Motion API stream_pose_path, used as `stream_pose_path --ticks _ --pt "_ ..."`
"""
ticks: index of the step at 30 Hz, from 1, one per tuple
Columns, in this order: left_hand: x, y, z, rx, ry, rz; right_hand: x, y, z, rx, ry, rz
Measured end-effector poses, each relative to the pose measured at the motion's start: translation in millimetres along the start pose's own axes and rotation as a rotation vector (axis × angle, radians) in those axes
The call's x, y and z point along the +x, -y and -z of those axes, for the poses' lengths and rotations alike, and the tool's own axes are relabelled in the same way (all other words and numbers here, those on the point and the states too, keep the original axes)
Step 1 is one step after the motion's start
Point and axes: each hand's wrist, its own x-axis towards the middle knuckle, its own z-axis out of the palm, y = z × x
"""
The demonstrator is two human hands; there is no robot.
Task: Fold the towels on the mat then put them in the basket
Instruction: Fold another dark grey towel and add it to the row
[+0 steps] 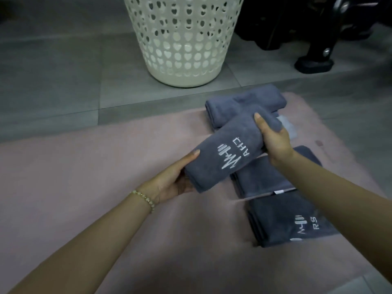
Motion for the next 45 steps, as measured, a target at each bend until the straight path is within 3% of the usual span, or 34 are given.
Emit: stream_pose_path --ticks 6,9,14,18,21,24,29,33,36,39,43,45 --pt "73.8 -11.9 -62.9 0.104 -0.273 -0.359 48.2 7.6 50.5 -0.039 -0.191 0.134" --pt "107.4 -38.5 -80.4 0.192 -0.303 -0.474 80.2 10.0 65.5 -0.013 -0.237 0.098" --pt "162.8 -18.1 -78.2 0.390 -0.473 -0.345 106.8 -27.1 86.7 -0.177 -0.235 -0.089" --pt "175.3 -2.3 -74.0 0.359 -0.620 -0.355 123.2 -37.7 93.7 -0.343 -0.202 -0.055" --pt "180.0 -2.1 -72.5 0.330 -0.541 -0.204 129.7 -32.4 95.3 -0.355 -0.005 -0.097" --pt "178.4 -8.8 -86.8 0.242 -0.400 -0.225 136.4 -28.8 96.8 -0.374 0.081 -0.175" --pt "169.1 0.3 -98.4 0.106 -0.354 -0.209 135.7 -27.8 108.7 -0.373 0.089 -0.182" --pt "161.5 7.2 -90.3 0.183 -0.323 -0.312 125.0 -42.1 113.3 -0.494 0.040 -0.182" --pt "157.2 6.0 -87.4 0.255 -0.323 -0.370 120.2 -36.1 105.6 -0.602 -0.027 -0.109" --pt "140.4 -1.8 -82.6 0.240 -0.306 -0.246 118.5 -23.5 98.9 -0.674 -0.117 0.015" --pt "104.9 -20.7 -42.1 0.546 -0.370 -0.135 97.1 -5.6 73.9 -0.964 -0.182 0.301" --pt "80.1 -34.2 -8.8 0.659 -0.367 -0.142 78.6 0.5 39.2 -1.100 -0.107 0.384"
